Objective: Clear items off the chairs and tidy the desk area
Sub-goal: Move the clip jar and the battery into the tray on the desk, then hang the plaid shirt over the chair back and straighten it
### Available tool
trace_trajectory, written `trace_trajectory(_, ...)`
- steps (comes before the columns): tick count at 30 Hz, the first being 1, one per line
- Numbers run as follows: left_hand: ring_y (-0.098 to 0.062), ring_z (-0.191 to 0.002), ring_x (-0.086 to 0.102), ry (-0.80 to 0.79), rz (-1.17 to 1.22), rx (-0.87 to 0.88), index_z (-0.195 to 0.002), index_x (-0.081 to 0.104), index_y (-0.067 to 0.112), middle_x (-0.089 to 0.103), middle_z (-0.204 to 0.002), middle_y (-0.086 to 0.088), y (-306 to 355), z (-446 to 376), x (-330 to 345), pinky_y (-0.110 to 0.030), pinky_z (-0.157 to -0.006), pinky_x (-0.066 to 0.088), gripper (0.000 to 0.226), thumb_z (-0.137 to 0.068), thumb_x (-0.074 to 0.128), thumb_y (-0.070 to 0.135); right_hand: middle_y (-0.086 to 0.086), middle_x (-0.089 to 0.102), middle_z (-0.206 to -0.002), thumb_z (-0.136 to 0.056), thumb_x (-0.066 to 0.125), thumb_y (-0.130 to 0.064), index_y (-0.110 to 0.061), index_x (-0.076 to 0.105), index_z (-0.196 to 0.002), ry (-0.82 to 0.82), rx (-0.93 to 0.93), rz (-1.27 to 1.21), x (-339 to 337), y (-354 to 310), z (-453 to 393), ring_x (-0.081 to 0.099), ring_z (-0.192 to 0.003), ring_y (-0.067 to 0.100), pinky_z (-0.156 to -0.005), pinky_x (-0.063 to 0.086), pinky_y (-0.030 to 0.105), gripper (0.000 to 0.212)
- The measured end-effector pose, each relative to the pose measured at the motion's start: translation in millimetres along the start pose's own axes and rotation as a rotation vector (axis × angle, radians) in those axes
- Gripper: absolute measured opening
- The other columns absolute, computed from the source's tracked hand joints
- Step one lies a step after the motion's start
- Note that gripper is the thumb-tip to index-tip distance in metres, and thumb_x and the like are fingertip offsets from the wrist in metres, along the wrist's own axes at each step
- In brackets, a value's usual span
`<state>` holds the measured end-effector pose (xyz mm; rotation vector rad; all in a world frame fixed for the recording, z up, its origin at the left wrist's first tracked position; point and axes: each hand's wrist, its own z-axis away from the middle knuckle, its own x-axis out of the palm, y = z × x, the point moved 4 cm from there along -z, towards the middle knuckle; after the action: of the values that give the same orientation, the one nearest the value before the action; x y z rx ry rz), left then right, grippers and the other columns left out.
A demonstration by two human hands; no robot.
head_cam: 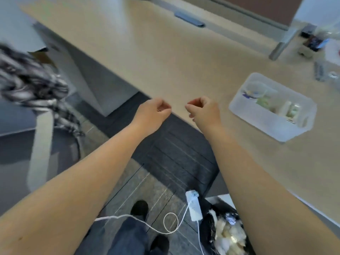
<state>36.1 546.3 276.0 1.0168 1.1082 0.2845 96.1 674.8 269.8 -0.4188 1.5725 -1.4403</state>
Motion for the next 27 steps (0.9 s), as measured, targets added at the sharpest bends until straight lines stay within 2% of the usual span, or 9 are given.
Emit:
trace_trajectory(3, -0.011, -0.087, 0.051, 0.125, -0.003, -0.108, -0.101, 0.063, 0.012, 0.057, -0.085, 0.01, -40, 33, -52, -0.023, -0.077, 0.036, 0.019, -0.089, 0.051, 0.019, -0.006, 0.053, -0.069, -0.082, 0.059, -0.014, -0.027, 0.048, -0.062, -0.132, -0.028, -0.02, 60, -21, 15, 0.054, -0.081, 0.02, -0.075, 0.045, 0.035, 0.026)
trace_trajectory(10, -0.019, -0.085, 0.053, 0.422, 0.036, -0.332, -0.094, 0.064, 0.009, 0.06, -0.088, -0.003, -131, 136, -174, -0.026, -0.078, 0.039, 0.013, -0.086, 0.053, 0.012, -0.007, 0.055, -0.071, -0.081, 0.059, -0.016, -0.026, 0.051, -0.063, -0.439, -0.125, -0.001, 209, -77, 81, 0.056, -0.08, 0.02, -0.078, 0.049, 0.038, 0.023)
trace_trajectory(12, -0.024, -0.09, 0.057, 0.504, 0.036, -0.39, -0.095, 0.064, 0.007, 0.065, -0.095, -0.01, -157, 171, -207, -0.031, -0.082, 0.043, 0.015, -0.086, 0.054, 0.012, -0.006, 0.055, -0.072, -0.082, 0.058, -0.015, -0.025, 0.051, -0.064, -0.519, -0.147, 0.015, 249, -93, 107, 0.056, -0.081, 0.021, -0.079, 0.049, 0.038, 0.022)
trace_trajectory(14, -0.022, -0.091, 0.057, 0.584, 0.053, -0.438, -0.097, 0.064, 0.004, 0.067, -0.102, -0.012, -185, 206, -240, -0.028, -0.082, 0.042, 0.017, -0.086, 0.054, 0.012, -0.004, 0.055, -0.073, -0.083, 0.058, -0.016, -0.024, 0.051, -0.064, -0.584, -0.162, 0.029, 288, -108, 135, 0.055, -0.08, 0.02, -0.08, 0.05, 0.039, 0.023)
trace_trajectory(19, -0.014, -0.088, 0.05, 0.727, 0.084, -0.53, -0.102, 0.063, 0.007, 0.058, -0.094, 0.0, -257, 295, -318, -0.011, -0.063, 0.034, 0.02, -0.088, 0.051, 0.014, -0.005, 0.053, -0.066, -0.085, 0.057, -0.016, -0.024, 0.049, -0.063, -0.68, -0.182, 0.049, 388, -136, 211, 0.053, -0.074, 0.02, -0.064, 0.043, 0.03, 0.025)
trace_trajectory(20, -0.014, -0.088, 0.05, 0.74, 0.087, -0.544, -0.103, 0.062, 0.007, 0.057, -0.094, 0.001, -273, 311, -333, -0.011, -0.063, 0.034, 0.02, -0.089, 0.051, 0.015, -0.005, 0.053, -0.067, -0.085, 0.058, -0.016, -0.025, 0.049, -0.062, -0.688, -0.18, 0.056, 409, -139, 226, 0.053, -0.076, 0.02, -0.065, 0.043, 0.031, 0.025)
trace_trajectory(23, -0.015, -0.084, 0.051, 0.759, 0.123, -0.585, -0.093, 0.061, 0.014, 0.058, -0.089, 0.001, -327, 353, -375, -0.024, -0.064, 0.039, 0.012, -0.088, 0.051, 0.018, -0.002, 0.053, -0.068, -0.083, 0.058, -0.017, -0.025, 0.049, -0.061, -0.689, -0.166, 0.081, 472, -142, 270, 0.051, -0.072, 0.018, -0.061, 0.04, 0.027, 0.025)
trace_trajectory(27, -0.013, -0.077, 0.051, 0.808, 0.207, -0.663, -0.088, 0.058, 0.018, 0.053, -0.074, 0.011, -399, 400, -422, -0.028, -0.07, 0.042, 0.007, -0.088, 0.051, 0.019, -0.004, 0.051, -0.063, -0.083, 0.058, -0.016, -0.024, 0.049, -0.06, -0.725, -0.114, 0.113, 561, -144, 315, 0.046, -0.061, 0.015, -0.054, 0.037, 0.025, 0.026)
